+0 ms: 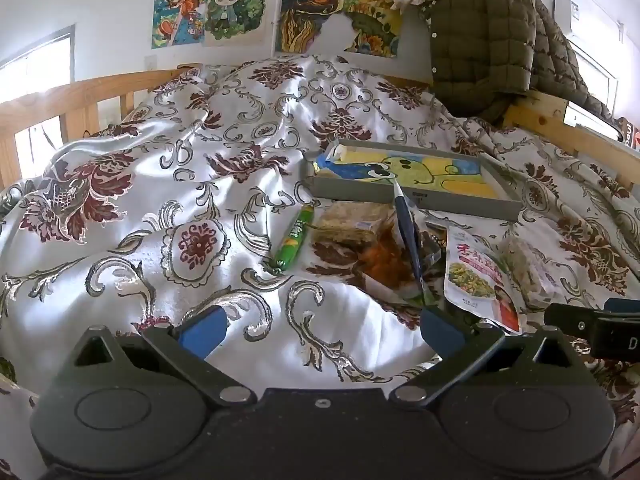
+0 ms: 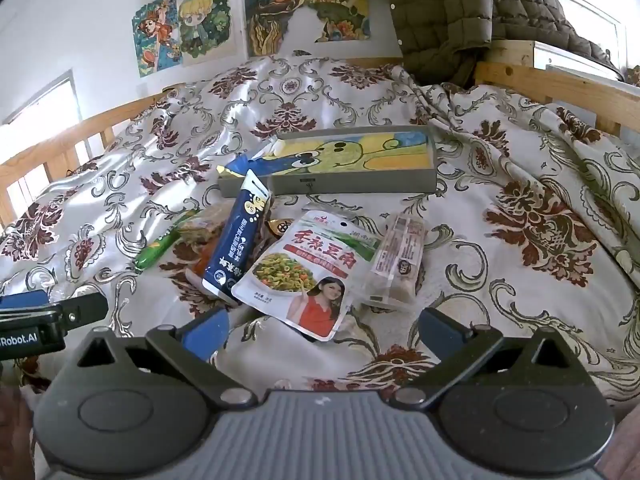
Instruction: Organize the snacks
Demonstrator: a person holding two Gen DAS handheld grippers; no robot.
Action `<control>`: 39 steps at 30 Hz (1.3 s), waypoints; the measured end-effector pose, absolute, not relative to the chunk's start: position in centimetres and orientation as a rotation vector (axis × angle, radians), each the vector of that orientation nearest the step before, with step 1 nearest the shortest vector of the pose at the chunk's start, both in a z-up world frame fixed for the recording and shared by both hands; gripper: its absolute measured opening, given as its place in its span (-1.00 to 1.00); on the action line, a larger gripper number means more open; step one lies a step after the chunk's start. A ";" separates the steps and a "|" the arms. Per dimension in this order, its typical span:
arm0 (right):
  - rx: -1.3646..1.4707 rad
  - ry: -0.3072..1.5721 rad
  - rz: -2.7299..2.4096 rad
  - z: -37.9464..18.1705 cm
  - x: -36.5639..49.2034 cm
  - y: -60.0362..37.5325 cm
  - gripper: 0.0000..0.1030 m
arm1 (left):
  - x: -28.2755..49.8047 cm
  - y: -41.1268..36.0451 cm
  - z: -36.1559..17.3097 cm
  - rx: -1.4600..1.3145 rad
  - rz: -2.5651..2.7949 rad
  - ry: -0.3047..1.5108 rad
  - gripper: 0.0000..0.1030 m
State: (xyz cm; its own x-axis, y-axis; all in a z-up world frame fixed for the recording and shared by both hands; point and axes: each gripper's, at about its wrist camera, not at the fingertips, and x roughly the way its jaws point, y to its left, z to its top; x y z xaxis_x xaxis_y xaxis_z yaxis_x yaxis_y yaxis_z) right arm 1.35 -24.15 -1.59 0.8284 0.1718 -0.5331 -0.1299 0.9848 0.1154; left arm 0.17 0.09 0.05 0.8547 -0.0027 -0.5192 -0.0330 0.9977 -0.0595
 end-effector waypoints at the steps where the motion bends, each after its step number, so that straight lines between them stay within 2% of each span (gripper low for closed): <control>1: 0.075 0.573 0.160 -1.6 1.3 -24.2 1.00 | 0.1 0.1 0.0 -0.069 0.016 0.546 0.99; 39: 0.073 0.578 0.160 -1.8 1.4 -24.1 1.00 | 0.0 0.0 0.0 -0.076 0.014 0.552 0.99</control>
